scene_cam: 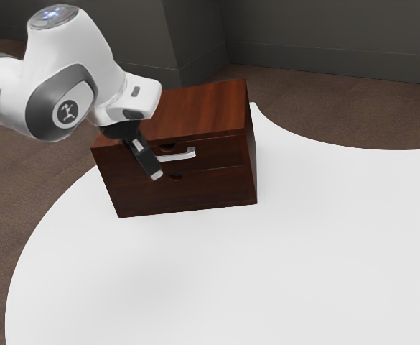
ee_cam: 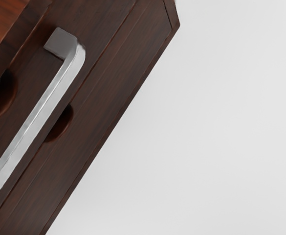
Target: Pull the drawer handle with one arm to open the drawer
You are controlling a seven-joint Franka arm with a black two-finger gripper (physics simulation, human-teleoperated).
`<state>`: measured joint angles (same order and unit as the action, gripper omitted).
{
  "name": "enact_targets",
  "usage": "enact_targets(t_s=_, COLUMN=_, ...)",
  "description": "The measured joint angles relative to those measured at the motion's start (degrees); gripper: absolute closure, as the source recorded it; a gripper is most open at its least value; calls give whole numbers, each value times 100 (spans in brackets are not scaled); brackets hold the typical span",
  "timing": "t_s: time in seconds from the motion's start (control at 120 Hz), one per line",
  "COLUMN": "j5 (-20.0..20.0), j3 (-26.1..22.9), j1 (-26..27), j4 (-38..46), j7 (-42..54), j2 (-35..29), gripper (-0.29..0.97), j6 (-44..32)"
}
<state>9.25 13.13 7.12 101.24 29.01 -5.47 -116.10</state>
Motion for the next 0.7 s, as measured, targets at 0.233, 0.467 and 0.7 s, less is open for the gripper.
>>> enact_targets(t_s=0.233, j5=116, j3=47, j1=-111, j4=-16, j7=1049, j2=258, gripper=5, j6=-651)
enact_targets(t_s=0.467, j5=106, j3=163, j1=-172, j4=-187, j7=1823, j2=610, gripper=32, j6=-967)
enact_targets(t_s=0.7, j5=4, j3=175, j1=-290, j4=-510, j7=2368, j2=1003, gripper=44, j6=-1069)
